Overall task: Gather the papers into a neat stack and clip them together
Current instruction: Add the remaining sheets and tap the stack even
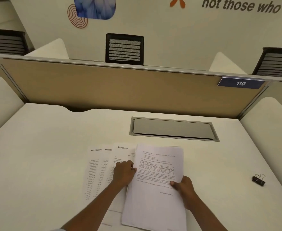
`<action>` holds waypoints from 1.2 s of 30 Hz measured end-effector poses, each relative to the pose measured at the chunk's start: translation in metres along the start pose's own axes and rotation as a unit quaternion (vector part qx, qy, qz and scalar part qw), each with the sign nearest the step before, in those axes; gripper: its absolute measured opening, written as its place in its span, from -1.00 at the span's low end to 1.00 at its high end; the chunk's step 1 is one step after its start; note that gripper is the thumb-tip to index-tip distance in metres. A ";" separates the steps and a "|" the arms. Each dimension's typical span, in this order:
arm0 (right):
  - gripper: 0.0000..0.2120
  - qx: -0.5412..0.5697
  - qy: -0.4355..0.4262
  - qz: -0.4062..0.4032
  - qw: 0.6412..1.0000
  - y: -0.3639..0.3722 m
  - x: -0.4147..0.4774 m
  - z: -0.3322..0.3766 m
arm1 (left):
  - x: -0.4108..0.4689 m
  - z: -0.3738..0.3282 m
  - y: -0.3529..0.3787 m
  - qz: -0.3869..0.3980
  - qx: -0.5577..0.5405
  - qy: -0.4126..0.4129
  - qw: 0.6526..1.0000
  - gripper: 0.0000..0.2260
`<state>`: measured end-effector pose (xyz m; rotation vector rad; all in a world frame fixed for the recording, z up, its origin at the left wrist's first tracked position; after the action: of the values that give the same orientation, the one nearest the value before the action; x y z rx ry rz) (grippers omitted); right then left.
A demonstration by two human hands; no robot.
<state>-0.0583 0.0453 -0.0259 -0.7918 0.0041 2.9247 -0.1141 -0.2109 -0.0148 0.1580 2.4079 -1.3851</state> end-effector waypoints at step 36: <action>-0.69 -0.085 0.045 -0.037 0.995 0.042 0.018 -0.002 | -0.013 0.063 -0.019 -0.079 -0.068 -0.214 0.971 -0.75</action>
<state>-0.0772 0.0051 -0.0374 -0.9276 -0.2639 2.8450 -0.0918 -0.2734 -0.0230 -0.3428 2.1705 -1.1669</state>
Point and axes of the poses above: each hand's wrist, its own x-axis towards the middle knuckle, its own y-axis out of the palm, z = x × y, the point moved 5 cm from there along x, towards the middle knuckle, and after that the axes turned 1 degree about x, right-handed, at the moved point
